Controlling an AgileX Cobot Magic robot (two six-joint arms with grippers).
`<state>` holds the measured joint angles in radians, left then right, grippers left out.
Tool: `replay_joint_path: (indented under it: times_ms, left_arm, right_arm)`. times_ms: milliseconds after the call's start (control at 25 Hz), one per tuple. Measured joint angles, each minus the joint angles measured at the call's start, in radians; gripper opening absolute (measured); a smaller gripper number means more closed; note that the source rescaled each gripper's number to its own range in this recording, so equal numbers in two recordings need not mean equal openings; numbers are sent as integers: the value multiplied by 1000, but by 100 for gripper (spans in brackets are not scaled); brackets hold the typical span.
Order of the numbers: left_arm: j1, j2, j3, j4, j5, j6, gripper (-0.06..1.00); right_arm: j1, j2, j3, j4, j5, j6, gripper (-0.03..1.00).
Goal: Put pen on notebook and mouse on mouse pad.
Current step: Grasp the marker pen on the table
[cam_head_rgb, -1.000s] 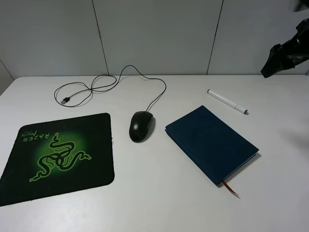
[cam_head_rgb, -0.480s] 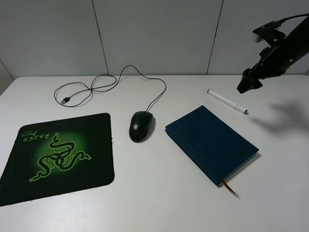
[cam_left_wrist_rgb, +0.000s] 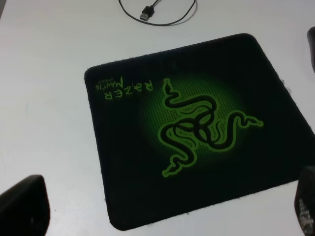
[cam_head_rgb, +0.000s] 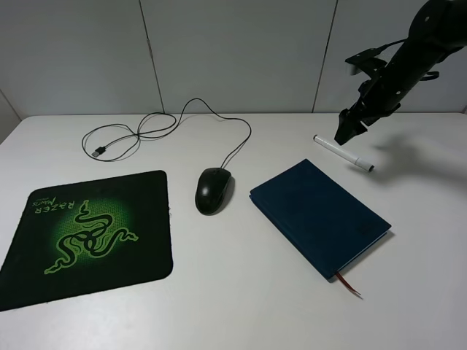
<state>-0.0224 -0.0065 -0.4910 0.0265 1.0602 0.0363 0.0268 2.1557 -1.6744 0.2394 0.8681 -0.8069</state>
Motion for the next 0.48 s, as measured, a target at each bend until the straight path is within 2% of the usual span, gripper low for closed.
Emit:
replay_joint_path:
  times_ms: [200, 480]
  left_arm:
    - [0, 0, 0, 0, 0, 0, 100]
    - [0, 0, 0, 0, 0, 0, 100]
  right_arm:
    - [13, 63, -69, -29, 29, 48, 100]
    - [14, 111, -91, -58, 27, 55, 100]
